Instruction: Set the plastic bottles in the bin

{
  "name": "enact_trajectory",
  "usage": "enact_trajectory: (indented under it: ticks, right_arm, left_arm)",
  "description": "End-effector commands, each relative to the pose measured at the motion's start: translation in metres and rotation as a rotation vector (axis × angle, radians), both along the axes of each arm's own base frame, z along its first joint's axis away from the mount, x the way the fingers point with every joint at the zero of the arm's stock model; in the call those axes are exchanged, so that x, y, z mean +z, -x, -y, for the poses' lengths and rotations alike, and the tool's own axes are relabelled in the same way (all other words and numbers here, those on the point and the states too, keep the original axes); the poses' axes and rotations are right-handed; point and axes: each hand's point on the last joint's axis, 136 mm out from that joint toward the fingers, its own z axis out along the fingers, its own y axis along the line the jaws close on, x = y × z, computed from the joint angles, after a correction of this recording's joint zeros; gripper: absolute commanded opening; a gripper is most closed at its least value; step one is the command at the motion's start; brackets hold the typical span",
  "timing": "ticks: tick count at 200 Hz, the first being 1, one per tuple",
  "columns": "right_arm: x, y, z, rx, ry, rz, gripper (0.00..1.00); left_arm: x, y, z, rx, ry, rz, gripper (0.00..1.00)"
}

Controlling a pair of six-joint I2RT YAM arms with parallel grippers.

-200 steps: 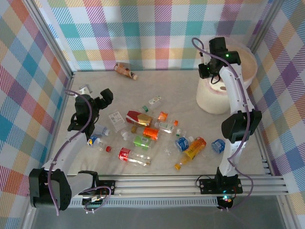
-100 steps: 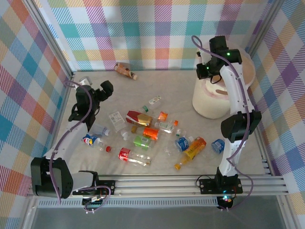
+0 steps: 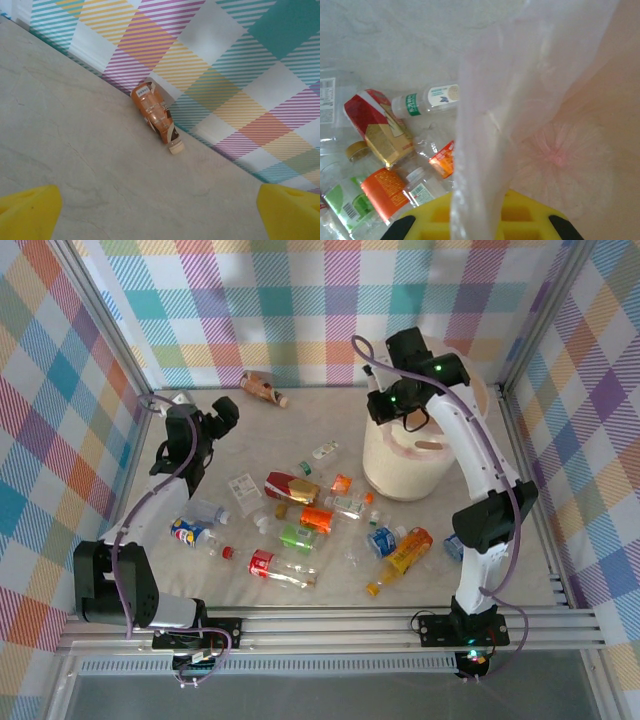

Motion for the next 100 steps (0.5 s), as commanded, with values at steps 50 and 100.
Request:
enact_trajectory:
  ticks: [50, 100]
  right_arm:
    - [-0.001, 0.017, -0.010, -0.026, -0.052, -0.034, 0.04]
    - [-0.004, 0.016, -0.010, -0.038, -0.034, -0.030, 0.44]
  left_arm:
    - [0.004, -0.018, -0.005, 0.025, 0.000, -0.007, 1.00]
    - [-0.006, -0.046, -0.001, 0.024, 0.030, -0.054, 1.00]
